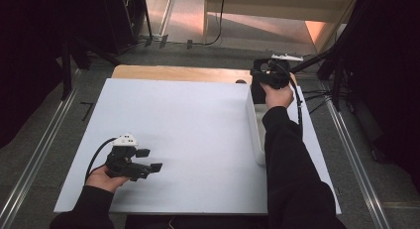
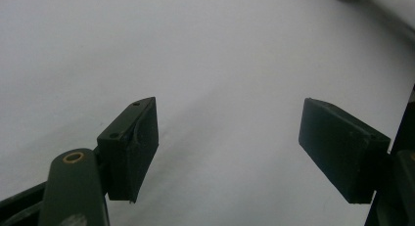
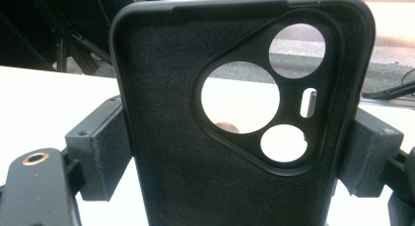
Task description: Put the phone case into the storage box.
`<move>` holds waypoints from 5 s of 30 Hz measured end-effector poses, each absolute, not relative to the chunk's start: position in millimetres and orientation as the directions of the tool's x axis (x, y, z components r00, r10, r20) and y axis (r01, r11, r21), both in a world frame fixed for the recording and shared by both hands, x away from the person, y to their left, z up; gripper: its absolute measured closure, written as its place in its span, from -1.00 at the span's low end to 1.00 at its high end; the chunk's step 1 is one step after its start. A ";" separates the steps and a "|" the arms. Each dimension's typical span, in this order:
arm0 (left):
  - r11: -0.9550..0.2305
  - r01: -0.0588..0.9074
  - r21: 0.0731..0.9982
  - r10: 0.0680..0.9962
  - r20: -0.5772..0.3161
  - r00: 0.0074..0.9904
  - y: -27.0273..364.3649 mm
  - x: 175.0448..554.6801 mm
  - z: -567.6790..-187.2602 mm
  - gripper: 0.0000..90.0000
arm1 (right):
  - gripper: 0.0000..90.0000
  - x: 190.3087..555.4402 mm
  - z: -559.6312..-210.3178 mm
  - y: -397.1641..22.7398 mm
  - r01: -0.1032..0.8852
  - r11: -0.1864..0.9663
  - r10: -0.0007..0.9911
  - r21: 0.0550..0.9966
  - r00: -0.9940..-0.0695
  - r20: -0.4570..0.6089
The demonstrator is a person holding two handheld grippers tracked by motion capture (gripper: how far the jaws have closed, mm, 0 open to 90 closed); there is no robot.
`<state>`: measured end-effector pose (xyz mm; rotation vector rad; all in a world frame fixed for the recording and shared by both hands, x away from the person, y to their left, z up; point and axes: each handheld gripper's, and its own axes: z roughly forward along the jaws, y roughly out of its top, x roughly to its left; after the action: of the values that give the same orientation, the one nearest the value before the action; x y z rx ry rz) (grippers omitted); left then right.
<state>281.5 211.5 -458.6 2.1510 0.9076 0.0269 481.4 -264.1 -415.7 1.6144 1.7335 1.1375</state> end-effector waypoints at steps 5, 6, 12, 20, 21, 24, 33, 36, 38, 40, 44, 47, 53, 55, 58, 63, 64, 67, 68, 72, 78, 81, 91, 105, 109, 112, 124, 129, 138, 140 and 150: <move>-0.439 0.598 0.671 0.613 -0.262 0.745 211.6 281.7 -458.5 -0.50 | -0.72 480.2 -421.6 -266.0 0.549 -0.068 0.969 0.833 -0.162 0.186; -0.438 0.598 0.672 0.614 -0.263 0.744 211.5 281.6 -458.6 -0.50 | -0.73 480.2 -422.9 -266.4 0.551 -0.070 0.969 0.831 -0.161 0.189; -0.438 0.598 0.672 0.614 -0.262 0.745 211.7 281.7 -458.6 -0.50 | -0.73 478.9 -427.7 -265.9 0.557 -0.070 0.970 0.828 -0.157 0.187; -0.442 0.597 0.669 0.613 -0.261 0.746 210.9 281.8 -458.6 -0.50 | -0.74 477.2 -435.1 -268.2 0.579 -0.085 0.965 0.811 -0.154 0.211; -0.440 0.597 0.671 0.613 -0.261 0.746 210.7 281.7 -458.9 -0.50 | -0.75 477.7 -436.3 -268.4 0.590 -0.080 0.965 0.804 -0.156 0.210; -0.439 0.599 0.670 0.615 -0.261 0.744 211.1 281.7 -458.5 -0.50 | -0.76 478.0 -437.6 -267.5 0.599 -0.069 0.964 0.798 -0.165 0.207; -0.443 0.598 0.668 0.613 -0.261 0.746 211.3 281.9 -458.7 -0.50 | -0.82 478.2 -436.9 -267.9 0.604 -0.082 0.962 0.793 -0.159 0.221; -0.442 0.597 0.670 0.613 -0.260 0.746 211.0 281.8 -458.6 -0.50 | -0.83 478.5 -436.5 -267.8 0.608 -0.080 0.962 0.790 -0.160 0.220; -0.442 0.597 0.670 0.613 -0.260 0.746 210.9 281.8 -458.6 -0.50 | -0.87 478.9 -436.7 -267.9 0.606 -0.079 0.962 0.791 -0.162 0.220; -0.441 0.597 0.670 0.613 -0.261 0.746 210.7 281.8 -458.8 -0.50 | -0.98 480.1 -436.6 -267.6 0.620 -0.070 0.965 0.782 -0.156 0.210; -0.444 0.594 0.671 0.610 -0.259 0.748 210.8 282.2 -459.0 -0.50 | -0.98 481.2 -435.4 -267.2 0.632 -0.051 0.966 0.773 -0.166 0.200; -0.442 0.595 0.671 0.610 -0.261 0.748 210.5 282.2 -459.0 -0.50 | -0.98 482.0 -433.8 -268.2 0.636 -0.042 0.964 0.771 -0.176 0.197; -0.439 0.597 0.671 0.611 -0.264 0.746 209.9 282.2 -459.1 -0.50 | -0.98 482.5 -429.4 -269.5 0.638 -0.040 0.964 0.769 -0.178 0.198; -0.438 0.599 0.670 0.613 -0.265 0.744 209.7 282.2 -459.2 -0.50 | -0.98 483.1 -427.9 -269.8 0.639 -0.034 0.964 0.769 -0.182 0.194; -0.441 0.597 0.671 0.611 -0.263 0.747 209.7 282.3 -459.1 -0.50 | -0.98 483.4 -424.8 -270.4 0.638 -0.047 0.963 0.769 -0.177 0.205; -0.441 0.599 0.669 0.612 -0.264 0.746 209.7 282.3 -459.1 -0.50 | -0.98 484.3 -419.0 -271.4 0.645 -0.030 0.964 0.764 -0.183 0.193; -0.440 0.599 0.669 0.612 -0.265 0.745 209.6 282.3 -459.0 -0.50 | -0.98 484.4 -417.7 -271.1 0.645 -0.032 0.964 0.763 -0.182 0.194; -0.441 0.599 0.668 0.611 -0.265 0.745 209.6 282.4 -459.0 -0.50 | -0.98 485.1 -413.4 -271.3 0.652 -0.028 0.964 0.758 -0.184 0.194; -0.441 0.599 0.669 0.612 -0.264 0.746 209.7 282.5 -459.1 -0.50 | -0.98 485.2 -411.9 -271.6 0.650 -0.024 0.964 0.759 -0.185 0.189; -0.441 0.599 0.668 0.611 -0.265 0.746 209.9 282.6 -459.1 -0.50 | -0.98 485.8 -404.9 -273.4 0.655 -0.026 0.963 0.755 -0.185 0.194; -0.443 0.599 0.667 0.610 -0.266 0.746 209.7 282.6 -459.3 -0.50 | -0.98 486.9 -395.1 -275.7 0.667 -0.013 0.961 0.745 -0.198 0.194; -0.443 0.599 0.667 0.610 -0.266 0.746 209.9 282.8 -459.3 -0.50 | -0.98 487.2 -391.0 -275.9 0.671 -0.010 0.959 0.741 -0.203 0.197; -0.442 0.600 0.667 0.611 -0.267 0.745 209.9 282.9 -459.5 -0.50 | -0.98 489.2 -372.5 -276.3 0.666 0.009 0.955 0.746 -0.226 0.190; -0.442 0.598 0.668 0.610 -0.265 0.746 210.8 283.3 -459.3 -0.50 | -0.98 481.0 -344.2 -266.6 0.671 0.050 0.934 0.740 -0.293 0.202; -0.438 0.602 0.668 0.613 -0.268 0.743 211.1 283.3 -459.2 -0.50 | -0.98 475.7 -339.2 -261.5 0.674 0.081 0.922 0.734 -0.330 0.202; -0.437 0.602 0.668 0.613 -0.269 0.743 211.2 283.4 -459.1 -0.50 | -0.98 470.4 -336.3 -257.1 0.675 0.098 0.911 0.731 -0.356 0.207; -0.435 0.602 0.670 0.613 -0.270 0.742 211.9 284.1 -459.1 -0.50 | -0.87 446.6 -331.1 -243.4 0.676 0.158 0.856 0.719 -0.458 0.242; -0.434 0.604 0.668 0.614 -0.271 0.741 211.7 284.1 -459.2 -0.50 | -0.87 436.0 -329.7 -238.0 0.666 0.189 0.835 0.721 -0.496 0.239; -0.435 0.604 0.668 0.613 -0.272 0.742 211.9 284.1 -459.1 -0.50 | -0.80 418.2 -331.5 -225.6 0.653 0.230 0.795 0.721 -0.553 0.247; -0.435 0.602 0.669 0.612 -0.270 0.743 211.9 284.1 -459.1 -0.50 | -0.69 414.7 -332.3 -223.2 0.651 0.241 0.789 0.720 -0.563 0.245; -0.435 0.602 0.669 0.611 -0.271 0.744 212.1 284.0 -459.0 -0.50 | -0.69 399.8 -340.4 -215.2 0.649 0.260 0.763 0.715 -0.592 0.260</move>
<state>284.0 212.1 -459.0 2.1506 0.9090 0.0146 399.8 -215.2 -340.4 1.3444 2.3808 1.2445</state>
